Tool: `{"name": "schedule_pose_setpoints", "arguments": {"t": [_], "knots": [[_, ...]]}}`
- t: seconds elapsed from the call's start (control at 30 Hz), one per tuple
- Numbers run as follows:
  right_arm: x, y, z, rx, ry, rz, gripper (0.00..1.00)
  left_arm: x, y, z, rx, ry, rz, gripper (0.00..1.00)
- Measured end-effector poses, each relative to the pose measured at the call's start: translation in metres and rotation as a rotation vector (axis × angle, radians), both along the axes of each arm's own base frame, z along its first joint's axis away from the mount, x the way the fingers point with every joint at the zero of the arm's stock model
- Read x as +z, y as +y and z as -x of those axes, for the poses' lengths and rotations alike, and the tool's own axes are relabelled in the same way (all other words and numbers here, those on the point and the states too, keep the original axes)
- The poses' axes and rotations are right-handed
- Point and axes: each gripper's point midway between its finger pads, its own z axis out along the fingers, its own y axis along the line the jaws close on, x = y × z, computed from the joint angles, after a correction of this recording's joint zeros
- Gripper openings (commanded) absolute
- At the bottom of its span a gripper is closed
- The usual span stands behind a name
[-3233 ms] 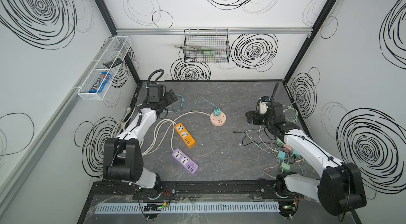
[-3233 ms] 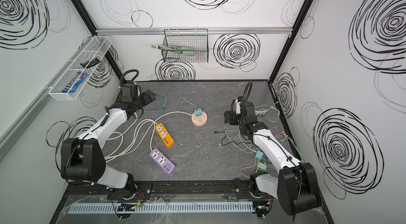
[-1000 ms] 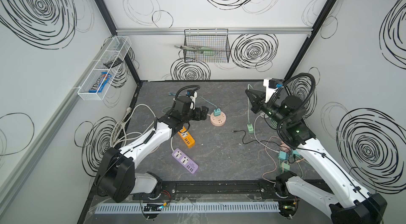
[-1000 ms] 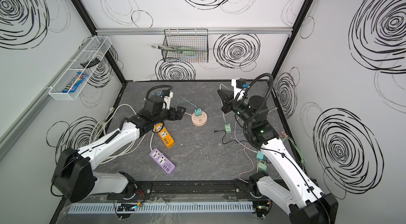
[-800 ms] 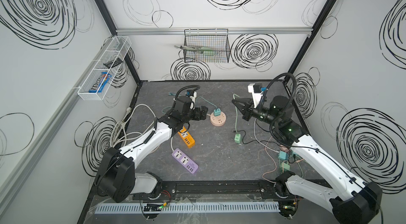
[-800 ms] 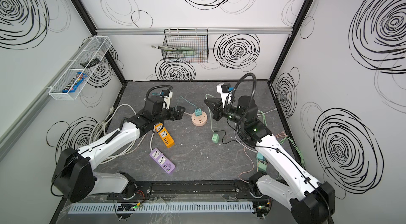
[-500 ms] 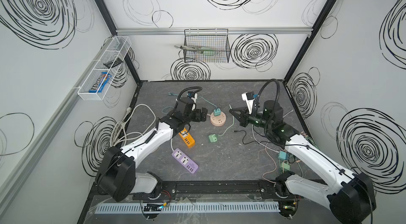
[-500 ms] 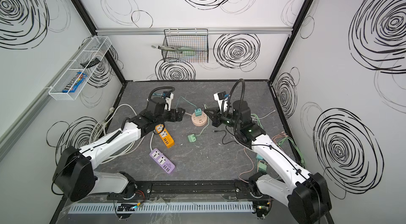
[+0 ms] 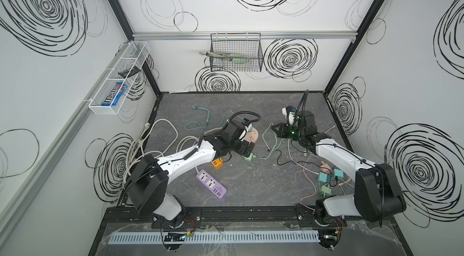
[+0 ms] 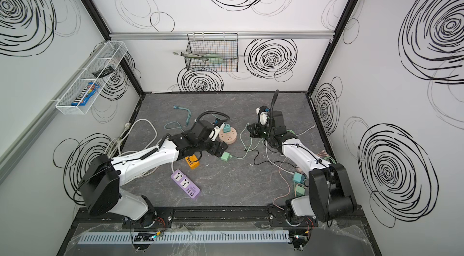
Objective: Insert the plug
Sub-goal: 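Lift the green cable with the right gripper while the left reaches for the charger, then close the left gripper on the green charger block beside the socket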
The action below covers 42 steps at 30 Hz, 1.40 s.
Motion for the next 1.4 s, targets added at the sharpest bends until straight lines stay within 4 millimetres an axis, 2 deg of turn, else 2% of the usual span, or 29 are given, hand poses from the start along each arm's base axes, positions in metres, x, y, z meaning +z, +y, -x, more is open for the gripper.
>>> {"name": "schedule_pose_setpoints", "arguments": {"t": [0.13, 0.27, 0.43, 0.63, 0.93, 1.17, 1.3, 1.33, 1.4], "knots": [[-0.012, -0.015, -0.013, -0.075, 0.043, 0.024, 0.01, -0.027, -0.021, 0.024, -0.154, 0.031, -0.144, 0.98], [-0.027, -0.035, -0.026, -0.151, 0.086, 0.034, 0.01, -0.043, -0.027, 0.036, -0.266, 0.054, -0.254, 0.97], [-0.044, -0.052, -0.049, -0.188, 0.131, 0.033, 0.0, -0.047, -0.037, 0.028, -0.36, 0.027, -0.318, 0.97], [-0.053, -0.047, -0.073, -0.157, 0.146, 0.032, 0.0, -0.067, -0.042, 0.017, -0.434, 0.03, -0.396, 0.9], [-0.057, -0.042, -0.073, -0.131, 0.162, 0.017, 0.0, -0.083, -0.027, 0.001, -0.444, -0.005, -0.505, 0.87], [-0.058, -0.04, -0.07, -0.118, 0.169, 0.008, 0.02, -0.103, -0.022, -0.003, -0.454, 0.009, -0.555, 0.84], [-0.058, -0.04, -0.066, -0.109, 0.173, 0.011, 0.08, -0.106, -0.025, -0.006, -0.455, 0.002, -0.546, 0.73], [-0.056, -0.04, -0.065, -0.108, 0.17, 0.011, 0.13, -0.107, -0.026, -0.006, -0.455, 0.002, -0.543, 0.69], [-0.05, -0.042, -0.062, -0.107, 0.158, 0.01, 0.25, -0.107, -0.026, -0.006, -0.455, 0.002, -0.538, 0.53]]}}
